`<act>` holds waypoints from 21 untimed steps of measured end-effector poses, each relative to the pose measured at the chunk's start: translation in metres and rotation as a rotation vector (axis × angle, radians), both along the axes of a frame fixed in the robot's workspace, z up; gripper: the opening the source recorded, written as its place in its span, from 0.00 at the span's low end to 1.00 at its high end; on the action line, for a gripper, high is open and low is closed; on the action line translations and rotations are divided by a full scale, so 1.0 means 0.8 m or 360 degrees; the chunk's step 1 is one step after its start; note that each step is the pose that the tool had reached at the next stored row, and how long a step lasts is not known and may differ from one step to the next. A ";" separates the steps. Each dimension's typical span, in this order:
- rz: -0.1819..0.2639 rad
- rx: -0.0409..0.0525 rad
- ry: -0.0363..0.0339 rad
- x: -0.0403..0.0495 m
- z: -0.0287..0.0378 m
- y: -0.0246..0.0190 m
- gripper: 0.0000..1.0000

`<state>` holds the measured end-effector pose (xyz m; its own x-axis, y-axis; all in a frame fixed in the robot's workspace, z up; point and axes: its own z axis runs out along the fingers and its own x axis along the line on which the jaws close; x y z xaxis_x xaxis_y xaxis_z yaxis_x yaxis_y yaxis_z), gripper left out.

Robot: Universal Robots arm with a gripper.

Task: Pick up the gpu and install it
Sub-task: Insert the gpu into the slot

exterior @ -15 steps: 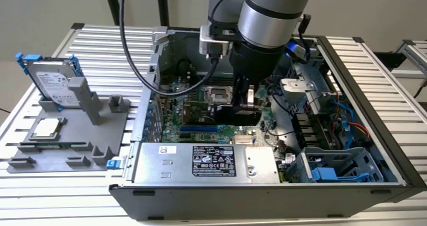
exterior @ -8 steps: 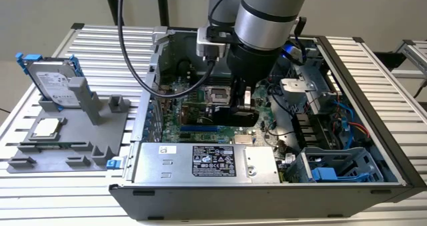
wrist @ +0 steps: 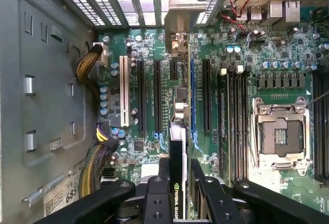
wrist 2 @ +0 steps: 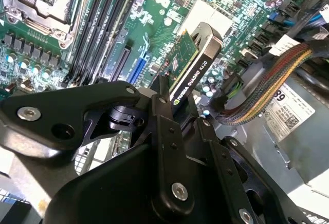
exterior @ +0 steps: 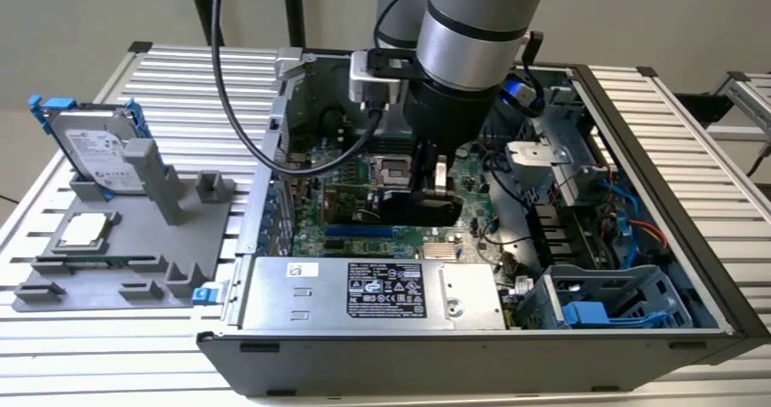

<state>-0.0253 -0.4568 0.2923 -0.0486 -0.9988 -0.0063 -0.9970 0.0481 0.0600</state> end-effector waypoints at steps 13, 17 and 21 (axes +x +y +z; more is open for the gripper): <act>0.0005 0.0000 -0.0009 -0.018 -0.0119 0.0056 0.00; 0.0005 0.0000 -0.0009 -0.022 -0.0138 0.0070 0.00; 0.0005 0.0000 -0.0009 -0.027 -0.0153 0.0085 0.00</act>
<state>-0.0465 -0.4500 0.2800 -0.0454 -0.9989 -0.0066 -0.9975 0.0450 0.0543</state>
